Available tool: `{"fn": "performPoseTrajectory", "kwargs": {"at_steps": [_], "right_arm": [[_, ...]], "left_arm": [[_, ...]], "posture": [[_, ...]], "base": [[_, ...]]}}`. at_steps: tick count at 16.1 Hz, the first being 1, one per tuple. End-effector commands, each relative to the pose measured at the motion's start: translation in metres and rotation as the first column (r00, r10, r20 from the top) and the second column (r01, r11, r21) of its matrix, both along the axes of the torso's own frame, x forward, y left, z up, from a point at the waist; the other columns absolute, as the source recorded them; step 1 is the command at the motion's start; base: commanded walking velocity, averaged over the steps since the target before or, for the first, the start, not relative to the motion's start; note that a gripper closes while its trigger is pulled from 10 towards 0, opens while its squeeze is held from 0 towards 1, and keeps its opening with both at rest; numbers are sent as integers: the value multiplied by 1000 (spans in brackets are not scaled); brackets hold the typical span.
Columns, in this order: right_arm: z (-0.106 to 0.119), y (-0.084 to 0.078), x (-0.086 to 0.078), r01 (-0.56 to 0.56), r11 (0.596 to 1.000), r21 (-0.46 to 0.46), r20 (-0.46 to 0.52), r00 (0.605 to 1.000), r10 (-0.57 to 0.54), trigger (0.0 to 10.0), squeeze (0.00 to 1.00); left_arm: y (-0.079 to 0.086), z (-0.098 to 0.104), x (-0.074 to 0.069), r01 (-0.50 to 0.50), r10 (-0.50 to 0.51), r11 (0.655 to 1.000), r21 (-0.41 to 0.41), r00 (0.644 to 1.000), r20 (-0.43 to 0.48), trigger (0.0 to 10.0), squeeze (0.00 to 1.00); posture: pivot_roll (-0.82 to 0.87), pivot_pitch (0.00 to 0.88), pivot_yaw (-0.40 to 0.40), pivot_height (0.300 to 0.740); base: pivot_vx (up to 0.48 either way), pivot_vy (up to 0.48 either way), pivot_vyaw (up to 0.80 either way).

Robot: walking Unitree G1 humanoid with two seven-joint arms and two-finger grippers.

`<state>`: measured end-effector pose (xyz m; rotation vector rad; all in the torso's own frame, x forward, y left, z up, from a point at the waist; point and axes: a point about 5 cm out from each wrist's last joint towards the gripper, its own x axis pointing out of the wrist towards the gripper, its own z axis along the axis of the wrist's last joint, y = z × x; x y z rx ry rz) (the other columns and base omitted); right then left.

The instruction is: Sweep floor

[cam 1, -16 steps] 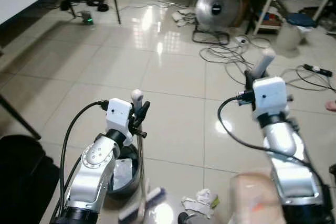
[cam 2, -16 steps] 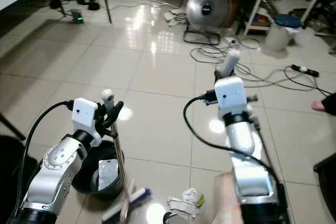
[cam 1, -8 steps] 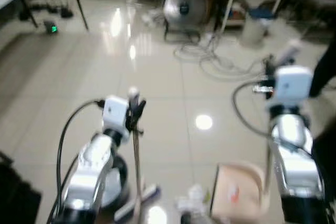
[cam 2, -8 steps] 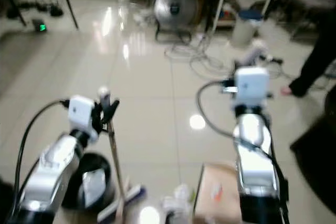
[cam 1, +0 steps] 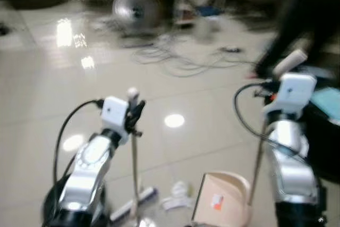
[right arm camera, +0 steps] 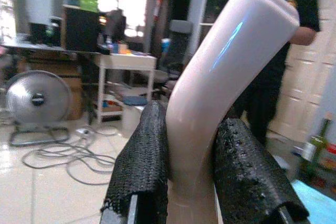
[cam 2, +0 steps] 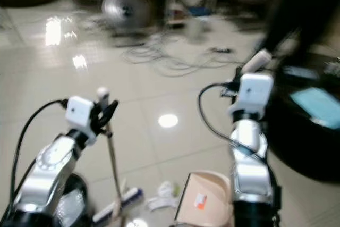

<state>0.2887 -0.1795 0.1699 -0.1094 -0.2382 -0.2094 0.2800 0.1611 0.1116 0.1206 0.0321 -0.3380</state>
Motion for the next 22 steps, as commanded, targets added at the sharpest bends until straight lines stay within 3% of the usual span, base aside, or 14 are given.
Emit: {"fn": "performPoseTrajectory", "kwargs": {"at_steps": [1,6,13,22], "right_arm": [[10,0,0,-5,1000,10,39,999,4,10000,0],[5,-1,5,45,993,113,-14,999,-44,10000,0],[5,7,4,-6,994,106,-13,1000,7,10000,0],[5,-1,1,-5,998,61,-19,1000,7,10000,0]], "left_arm": [[-2,12,3,5,-5,1000,4,999,54,10000,0],[-1,15,5,3,-4,1000,16,997,77,10000,0],[0,20,10,-6,4,1000,26,995,100,10000,0],[-3,21,13,-3,0,1000,31,995,101,10000,0]], "posture": [[12,8,-12,740],[21,11,-10,740],[31,9,-9,740],[28,13,-1,740]], "base": [[0,0,-800],[0,-64,-468],[0,-423,0],[0,-425,0]]}}
